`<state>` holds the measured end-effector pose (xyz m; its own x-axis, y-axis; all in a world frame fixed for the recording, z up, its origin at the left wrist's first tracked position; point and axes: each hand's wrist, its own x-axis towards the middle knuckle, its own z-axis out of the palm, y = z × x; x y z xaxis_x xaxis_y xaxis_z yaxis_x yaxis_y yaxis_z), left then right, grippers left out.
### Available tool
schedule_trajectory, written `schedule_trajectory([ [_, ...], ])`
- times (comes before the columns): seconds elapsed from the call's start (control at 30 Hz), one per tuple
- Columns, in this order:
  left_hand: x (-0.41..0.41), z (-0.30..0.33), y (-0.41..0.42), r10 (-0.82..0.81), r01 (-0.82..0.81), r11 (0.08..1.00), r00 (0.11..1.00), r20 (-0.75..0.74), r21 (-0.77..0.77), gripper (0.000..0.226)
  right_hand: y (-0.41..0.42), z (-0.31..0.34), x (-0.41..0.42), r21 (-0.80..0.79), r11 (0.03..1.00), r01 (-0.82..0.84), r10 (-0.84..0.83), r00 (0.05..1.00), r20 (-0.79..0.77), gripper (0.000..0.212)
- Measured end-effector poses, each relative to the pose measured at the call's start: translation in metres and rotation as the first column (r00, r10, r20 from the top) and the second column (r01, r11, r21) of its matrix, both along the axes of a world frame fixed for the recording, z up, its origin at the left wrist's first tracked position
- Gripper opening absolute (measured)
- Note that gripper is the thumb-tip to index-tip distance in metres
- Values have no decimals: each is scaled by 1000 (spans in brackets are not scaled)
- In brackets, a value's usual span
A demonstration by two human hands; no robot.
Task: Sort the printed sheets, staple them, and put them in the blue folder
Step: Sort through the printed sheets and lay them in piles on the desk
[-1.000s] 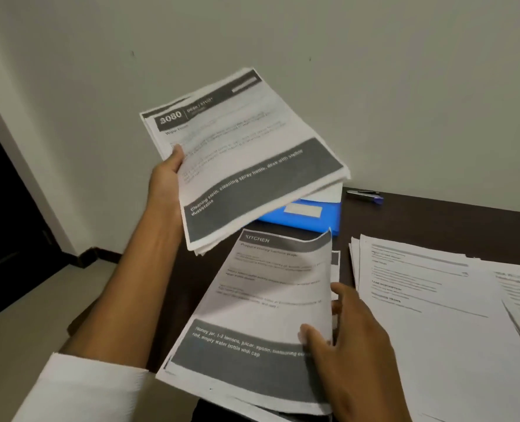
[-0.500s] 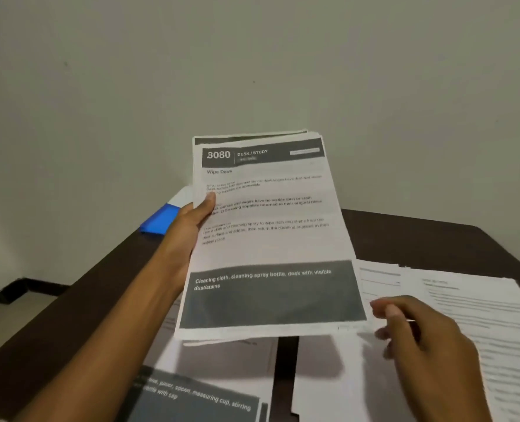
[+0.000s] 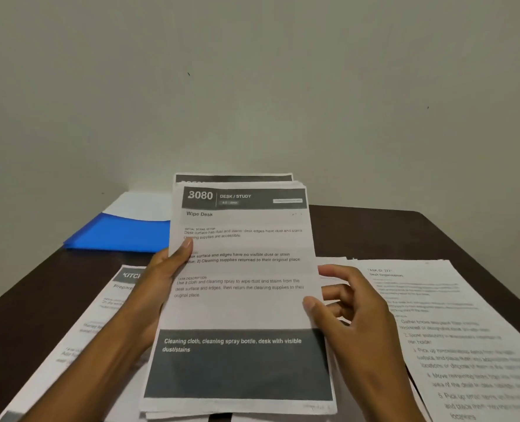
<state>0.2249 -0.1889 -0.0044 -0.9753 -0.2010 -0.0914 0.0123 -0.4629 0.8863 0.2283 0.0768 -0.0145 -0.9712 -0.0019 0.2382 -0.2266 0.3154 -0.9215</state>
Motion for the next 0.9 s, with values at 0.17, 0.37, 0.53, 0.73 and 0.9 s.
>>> schedule_trajectory([
  [0.17,-1,-3,4,-10,9,1000,1000,24,12,35,4,-6,-3,-47,999,6,-5,1000,4,37],
  [0.37,-2,-4,9,24,-22,1000,998,60,-22,33,5,-11,-3,-60,998,5,-5,1000,-8,38],
  [0.53,-2,-5,12,47,-35,989,995,84,-144,29,4,-15,-4,-41,999,21,-22,999,-22,37],
  [0.73,0,-3,16,7,4,995,994,110,-95,34,6,-14,-5,-47,998,42,-43,999,-18,31],
  [0.9,1,-2,12,-40,43,999,993,113,-24,38,4,-12,-1,-107,992,62,-60,998,22,19],
])
